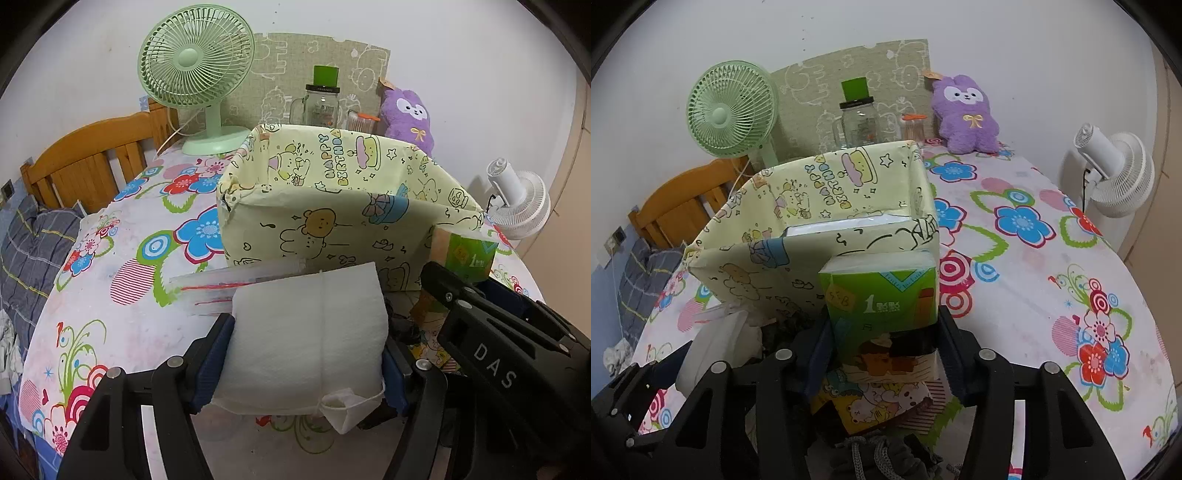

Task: Organize soft objects
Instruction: 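Grasp the green tissue pack with the right gripper while the left holds the white pack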

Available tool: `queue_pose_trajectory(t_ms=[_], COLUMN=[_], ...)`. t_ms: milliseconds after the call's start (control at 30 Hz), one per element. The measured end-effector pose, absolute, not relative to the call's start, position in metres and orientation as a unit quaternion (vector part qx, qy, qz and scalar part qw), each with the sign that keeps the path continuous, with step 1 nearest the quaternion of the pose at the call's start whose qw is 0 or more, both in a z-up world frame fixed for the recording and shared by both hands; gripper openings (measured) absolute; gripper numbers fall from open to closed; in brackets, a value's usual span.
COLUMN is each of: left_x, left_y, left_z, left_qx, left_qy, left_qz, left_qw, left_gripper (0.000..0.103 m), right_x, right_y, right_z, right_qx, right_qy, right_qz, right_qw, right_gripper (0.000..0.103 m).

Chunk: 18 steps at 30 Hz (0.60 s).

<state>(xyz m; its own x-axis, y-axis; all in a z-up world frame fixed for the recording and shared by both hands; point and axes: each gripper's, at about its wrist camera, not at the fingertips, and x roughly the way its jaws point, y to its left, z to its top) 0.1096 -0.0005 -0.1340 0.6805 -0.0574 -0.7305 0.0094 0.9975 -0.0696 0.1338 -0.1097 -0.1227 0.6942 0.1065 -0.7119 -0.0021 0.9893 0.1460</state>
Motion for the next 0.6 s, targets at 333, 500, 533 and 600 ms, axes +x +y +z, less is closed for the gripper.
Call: queue_pose_trajectory(t_ms=[333, 500, 533, 600], left_x=[0.099, 0.093, 0.092, 0.089], left_y=[-0.003, -0.005, -0.005, -0.006], left_z=[-0.125, -0.117, -0.116, -0.112], left_qx=[-0.031, -0.031, -0.03, -0.03], left_qy=[0.386, 0.377, 0.375, 0.371], left_qz=[-0.023, -0.024, -0.024, -0.025], left_qw=[0.922, 0.925, 0.926, 0.928], left_gripper=[0.072, 0.072, 0.072, 0.072], right_x=[0.119, 0.109, 0.107, 0.104], right_y=[-0.109, -0.108, -0.108, -0.107], right_z=[-0.107, -0.096, -0.094, -0.09], right_qx=[0.058, 0.057, 0.057, 0.058], right_qy=[0.374, 0.361, 0.358, 0.355], right_qz=[0.025, 0.026, 0.026, 0.026], right_qw=[0.925, 0.93, 0.931, 0.933], right_gripper=[0.054, 0.054, 0.054, 0.054])
